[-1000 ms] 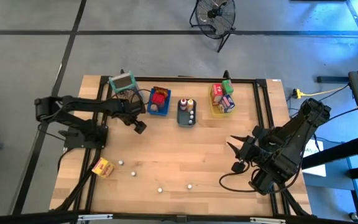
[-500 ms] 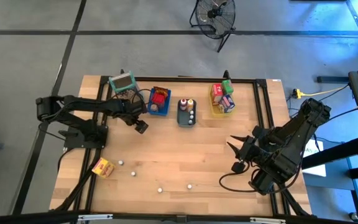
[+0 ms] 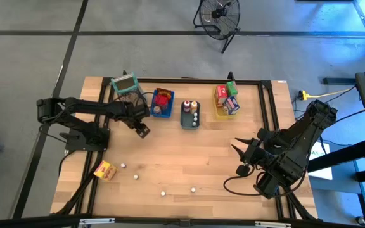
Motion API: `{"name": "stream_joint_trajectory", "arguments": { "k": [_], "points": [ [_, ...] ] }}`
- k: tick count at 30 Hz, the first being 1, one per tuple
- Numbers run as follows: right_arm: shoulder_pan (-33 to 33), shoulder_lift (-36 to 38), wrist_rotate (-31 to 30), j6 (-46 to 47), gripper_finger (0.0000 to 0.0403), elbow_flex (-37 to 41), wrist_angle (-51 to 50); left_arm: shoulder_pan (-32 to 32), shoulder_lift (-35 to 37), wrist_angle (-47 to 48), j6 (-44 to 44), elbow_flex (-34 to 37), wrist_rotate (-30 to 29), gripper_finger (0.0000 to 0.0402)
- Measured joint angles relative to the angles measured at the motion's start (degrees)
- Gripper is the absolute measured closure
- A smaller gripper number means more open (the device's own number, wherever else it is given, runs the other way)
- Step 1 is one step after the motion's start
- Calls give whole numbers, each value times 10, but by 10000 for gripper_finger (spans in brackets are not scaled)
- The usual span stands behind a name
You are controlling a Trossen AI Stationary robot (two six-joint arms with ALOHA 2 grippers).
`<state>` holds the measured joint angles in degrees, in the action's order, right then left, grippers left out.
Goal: Pick & Place Kitchen Items
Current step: Put the brown seasoning bottle into the blue bin
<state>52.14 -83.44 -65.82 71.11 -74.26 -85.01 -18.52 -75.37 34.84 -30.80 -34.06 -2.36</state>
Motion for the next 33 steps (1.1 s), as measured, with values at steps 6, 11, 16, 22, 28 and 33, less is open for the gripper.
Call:
{"name": "stream_joint_trajectory", "arguments": {
  "k": [6,11,16,22,28,33],
  "points": [
    [0,0,-2,0,270,0,0,26,-1,4,1,-6,29,211],
    [0,0,-2,0,270,0,2,65,-1,9,2,-43,30,209],
    [0,0,-1,0,270,0,3,88,-1,15,28,-110,12,211],
    [0,0,-1,0,270,0,3,68,-1,19,69,-190,-26,208],
    [0,0,-2,0,270,0,2,27,-17,19,80,-236,-32,211],
    [-5,0,-4,0,270,0,2,6,-78,22,99,-262,-26,210]
  ]
}}
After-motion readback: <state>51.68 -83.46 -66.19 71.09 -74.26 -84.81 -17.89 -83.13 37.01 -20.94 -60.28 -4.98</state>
